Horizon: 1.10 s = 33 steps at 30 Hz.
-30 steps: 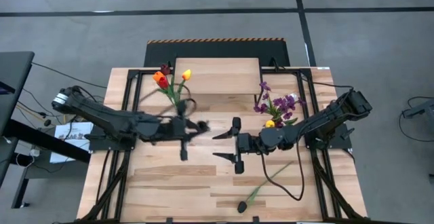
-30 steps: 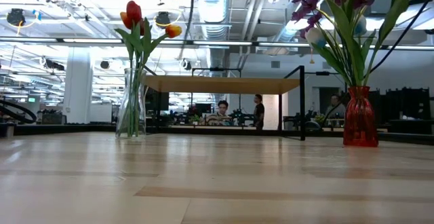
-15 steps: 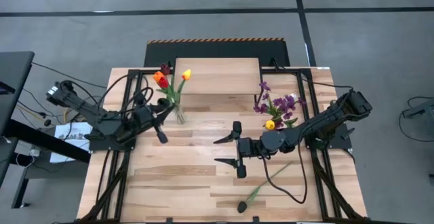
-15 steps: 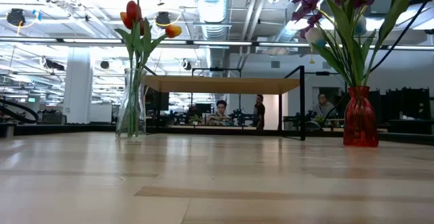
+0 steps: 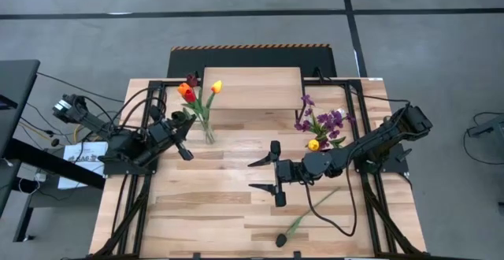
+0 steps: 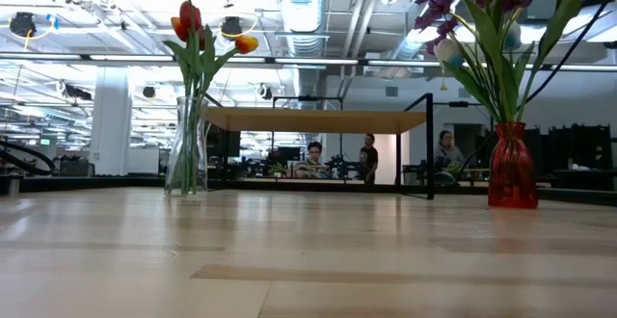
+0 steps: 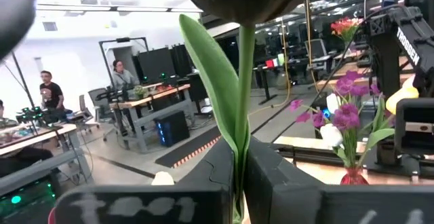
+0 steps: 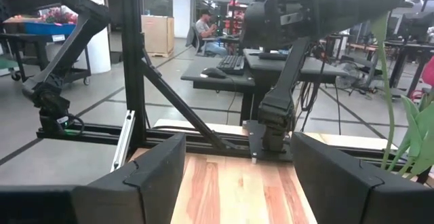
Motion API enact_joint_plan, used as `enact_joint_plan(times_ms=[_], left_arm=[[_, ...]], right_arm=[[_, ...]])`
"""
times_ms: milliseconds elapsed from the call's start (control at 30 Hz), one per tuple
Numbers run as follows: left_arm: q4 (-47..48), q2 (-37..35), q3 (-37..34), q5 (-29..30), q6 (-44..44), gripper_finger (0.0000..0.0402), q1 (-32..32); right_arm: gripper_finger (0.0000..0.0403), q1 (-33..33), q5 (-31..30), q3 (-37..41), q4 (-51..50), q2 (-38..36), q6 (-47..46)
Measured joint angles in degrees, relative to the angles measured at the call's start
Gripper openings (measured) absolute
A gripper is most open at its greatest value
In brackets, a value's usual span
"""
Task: Pick and place flowers into a vace then onto a shelf
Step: Put the left black flower into the transparent vase
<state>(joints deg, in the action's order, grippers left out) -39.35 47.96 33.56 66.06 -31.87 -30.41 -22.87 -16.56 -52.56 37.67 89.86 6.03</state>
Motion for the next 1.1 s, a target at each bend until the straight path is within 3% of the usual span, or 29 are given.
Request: enact_joint_plan(times_ms=[267, 1100], left_arm=[[1.48, -0.04, 0.0, -0.01, -0.35, 0.0, -0.01], [20.18, 0.03, -0.72, 0.26, 19.41, 0.0, 4.32]], right_arm=[[0.026, 0.02, 0.0, 0.0, 0.0, 0.0, 0.01], [0.026, 0.0, 0.15, 0.0, -0.46, 0.0, 0.0]])
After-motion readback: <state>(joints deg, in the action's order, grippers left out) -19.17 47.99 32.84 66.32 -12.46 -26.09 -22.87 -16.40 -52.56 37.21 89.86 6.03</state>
